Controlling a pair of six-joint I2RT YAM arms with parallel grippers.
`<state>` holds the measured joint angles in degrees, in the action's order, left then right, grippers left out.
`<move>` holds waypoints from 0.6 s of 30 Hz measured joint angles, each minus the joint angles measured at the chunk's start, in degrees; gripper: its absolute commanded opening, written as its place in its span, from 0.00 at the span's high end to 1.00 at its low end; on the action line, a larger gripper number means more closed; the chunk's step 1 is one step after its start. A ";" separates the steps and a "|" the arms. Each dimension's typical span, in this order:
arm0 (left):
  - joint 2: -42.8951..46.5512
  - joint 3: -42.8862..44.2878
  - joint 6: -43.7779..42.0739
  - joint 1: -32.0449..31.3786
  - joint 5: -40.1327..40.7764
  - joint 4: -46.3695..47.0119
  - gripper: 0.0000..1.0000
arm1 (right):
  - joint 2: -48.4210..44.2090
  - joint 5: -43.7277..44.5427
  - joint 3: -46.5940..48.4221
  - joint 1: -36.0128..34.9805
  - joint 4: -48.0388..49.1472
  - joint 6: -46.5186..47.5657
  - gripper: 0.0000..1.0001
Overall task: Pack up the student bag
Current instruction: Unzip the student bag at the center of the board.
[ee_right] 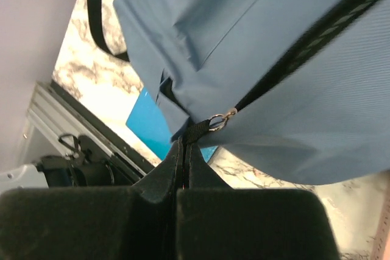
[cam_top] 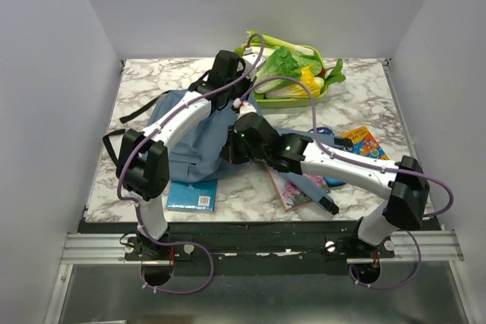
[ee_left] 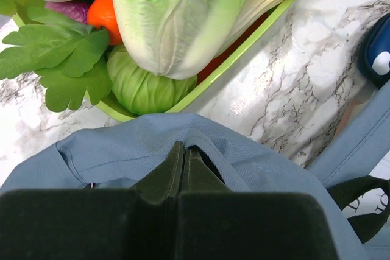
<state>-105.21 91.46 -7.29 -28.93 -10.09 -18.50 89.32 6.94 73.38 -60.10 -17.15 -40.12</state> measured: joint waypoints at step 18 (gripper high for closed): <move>-2.78 5.60 1.60 1.88 -1.68 -1.42 1.00 | 16.68 -1.88 18.29 -6.84 -12.31 13.07 0.99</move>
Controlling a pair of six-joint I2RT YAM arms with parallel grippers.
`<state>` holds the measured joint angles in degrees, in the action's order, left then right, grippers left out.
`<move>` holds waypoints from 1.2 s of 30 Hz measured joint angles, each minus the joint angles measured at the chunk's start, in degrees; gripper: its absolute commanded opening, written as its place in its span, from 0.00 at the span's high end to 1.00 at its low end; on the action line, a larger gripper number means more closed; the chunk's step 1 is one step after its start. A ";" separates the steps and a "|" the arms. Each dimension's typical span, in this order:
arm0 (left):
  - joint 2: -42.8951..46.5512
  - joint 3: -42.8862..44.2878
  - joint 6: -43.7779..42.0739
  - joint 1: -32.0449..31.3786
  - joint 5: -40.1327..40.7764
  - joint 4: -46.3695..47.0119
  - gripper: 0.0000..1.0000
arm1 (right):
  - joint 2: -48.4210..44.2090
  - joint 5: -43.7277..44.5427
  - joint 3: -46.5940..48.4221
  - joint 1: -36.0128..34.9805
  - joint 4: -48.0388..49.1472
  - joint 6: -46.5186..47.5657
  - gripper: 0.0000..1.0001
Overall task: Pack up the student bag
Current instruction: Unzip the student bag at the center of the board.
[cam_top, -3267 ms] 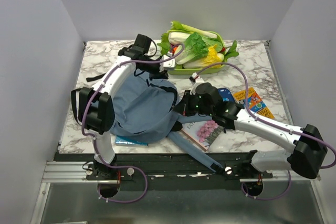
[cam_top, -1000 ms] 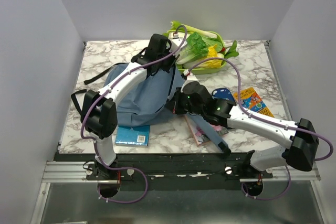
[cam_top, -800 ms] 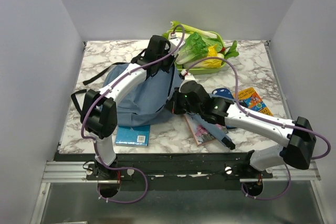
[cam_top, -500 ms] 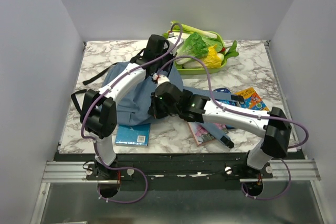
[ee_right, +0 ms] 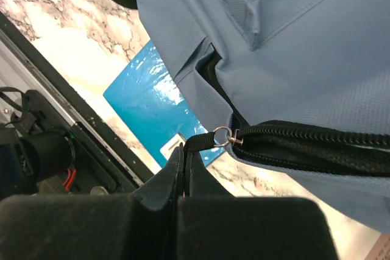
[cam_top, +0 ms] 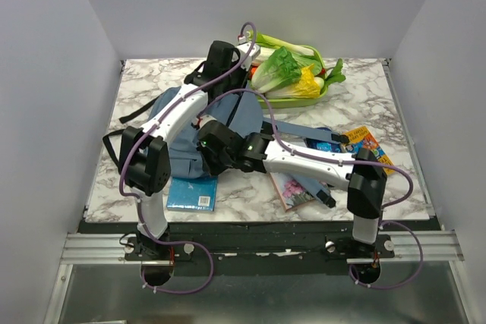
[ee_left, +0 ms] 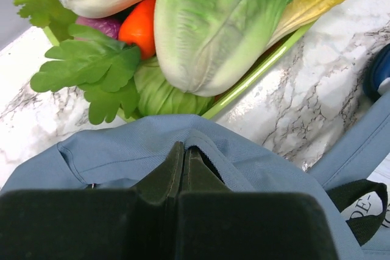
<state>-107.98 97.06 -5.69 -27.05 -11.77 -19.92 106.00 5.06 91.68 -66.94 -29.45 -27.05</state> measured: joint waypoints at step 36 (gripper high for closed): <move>16.20 -14.25 -7.58 8.24 -16.70 -6.29 0.57 | -27.52 7.02 -22.10 9.92 2.45 0.09 0.25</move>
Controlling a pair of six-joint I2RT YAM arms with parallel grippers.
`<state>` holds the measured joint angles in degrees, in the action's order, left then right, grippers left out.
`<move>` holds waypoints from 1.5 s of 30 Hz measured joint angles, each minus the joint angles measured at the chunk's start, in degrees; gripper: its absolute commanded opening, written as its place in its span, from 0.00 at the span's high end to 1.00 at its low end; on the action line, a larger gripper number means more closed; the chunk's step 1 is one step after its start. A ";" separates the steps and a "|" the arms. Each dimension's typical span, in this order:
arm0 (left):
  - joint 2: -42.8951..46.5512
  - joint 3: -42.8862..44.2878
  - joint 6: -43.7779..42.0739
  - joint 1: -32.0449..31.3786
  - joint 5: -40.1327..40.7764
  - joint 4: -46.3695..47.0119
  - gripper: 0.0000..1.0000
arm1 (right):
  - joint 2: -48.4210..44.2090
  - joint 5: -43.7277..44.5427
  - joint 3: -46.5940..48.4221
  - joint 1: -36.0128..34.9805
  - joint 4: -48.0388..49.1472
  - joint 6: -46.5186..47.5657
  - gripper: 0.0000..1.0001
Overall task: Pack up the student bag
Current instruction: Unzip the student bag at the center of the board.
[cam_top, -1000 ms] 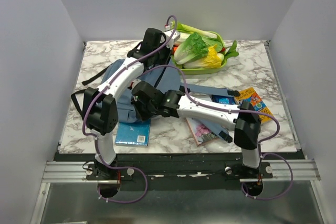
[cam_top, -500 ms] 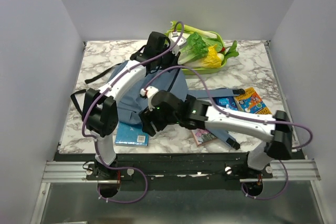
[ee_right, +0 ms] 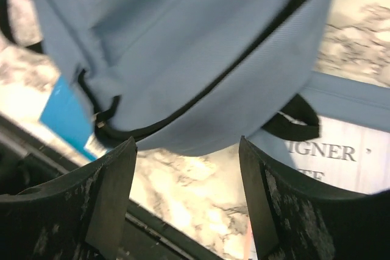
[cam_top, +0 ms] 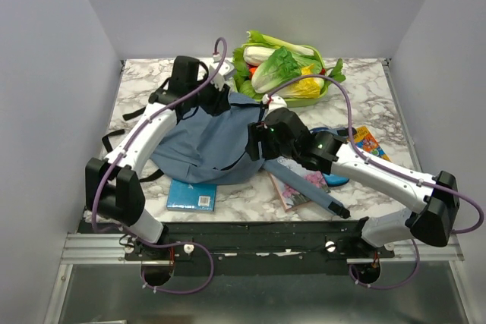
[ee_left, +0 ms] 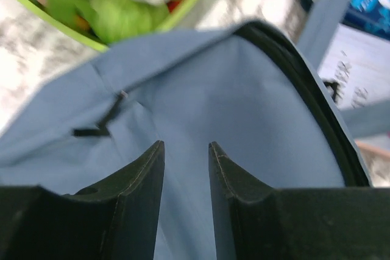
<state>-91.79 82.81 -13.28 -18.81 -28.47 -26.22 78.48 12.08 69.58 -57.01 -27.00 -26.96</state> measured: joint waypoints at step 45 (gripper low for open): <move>2.40 -19.61 3.39 -15.10 11.23 9.68 1.00 | -1.68 3.69 -20.09 6.51 11.47 -6.43 0.58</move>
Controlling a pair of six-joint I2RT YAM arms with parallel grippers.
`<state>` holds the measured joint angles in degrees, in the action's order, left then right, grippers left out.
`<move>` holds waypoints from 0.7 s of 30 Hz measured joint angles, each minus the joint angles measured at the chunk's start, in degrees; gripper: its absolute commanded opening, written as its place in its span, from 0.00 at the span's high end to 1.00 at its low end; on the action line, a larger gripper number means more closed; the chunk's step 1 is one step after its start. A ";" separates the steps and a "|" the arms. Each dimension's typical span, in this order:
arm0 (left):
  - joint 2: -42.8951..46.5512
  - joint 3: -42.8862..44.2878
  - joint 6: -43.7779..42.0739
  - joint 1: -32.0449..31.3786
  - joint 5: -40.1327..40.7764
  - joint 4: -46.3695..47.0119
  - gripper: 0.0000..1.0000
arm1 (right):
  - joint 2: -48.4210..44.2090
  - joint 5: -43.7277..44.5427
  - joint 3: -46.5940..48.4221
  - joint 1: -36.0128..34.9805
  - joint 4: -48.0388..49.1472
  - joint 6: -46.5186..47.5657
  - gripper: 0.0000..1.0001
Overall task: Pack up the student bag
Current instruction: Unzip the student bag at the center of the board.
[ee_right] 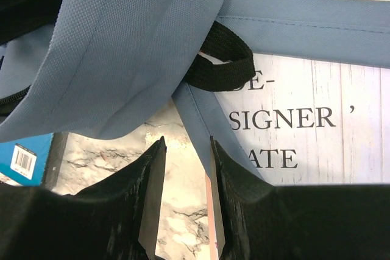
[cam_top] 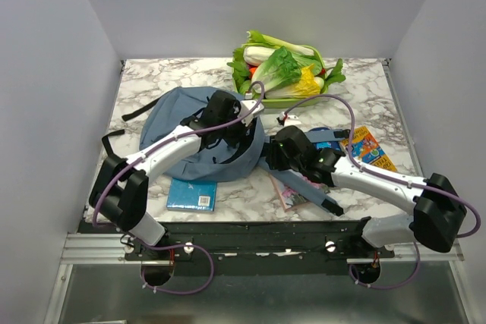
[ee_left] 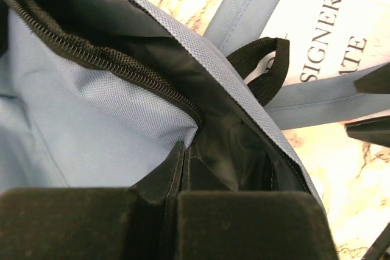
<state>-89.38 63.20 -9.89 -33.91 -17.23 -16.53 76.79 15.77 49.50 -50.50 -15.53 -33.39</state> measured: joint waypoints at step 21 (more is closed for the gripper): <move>10.01 8.35 -8.11 16.72 5.97 -8.24 1.00 | 1.18 -2.16 11.85 0.37 3.15 3.45 0.59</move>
<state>-79.37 71.55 -18.00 -17.19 -11.27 -24.77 77.97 13.61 61.34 -50.13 -12.38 -29.93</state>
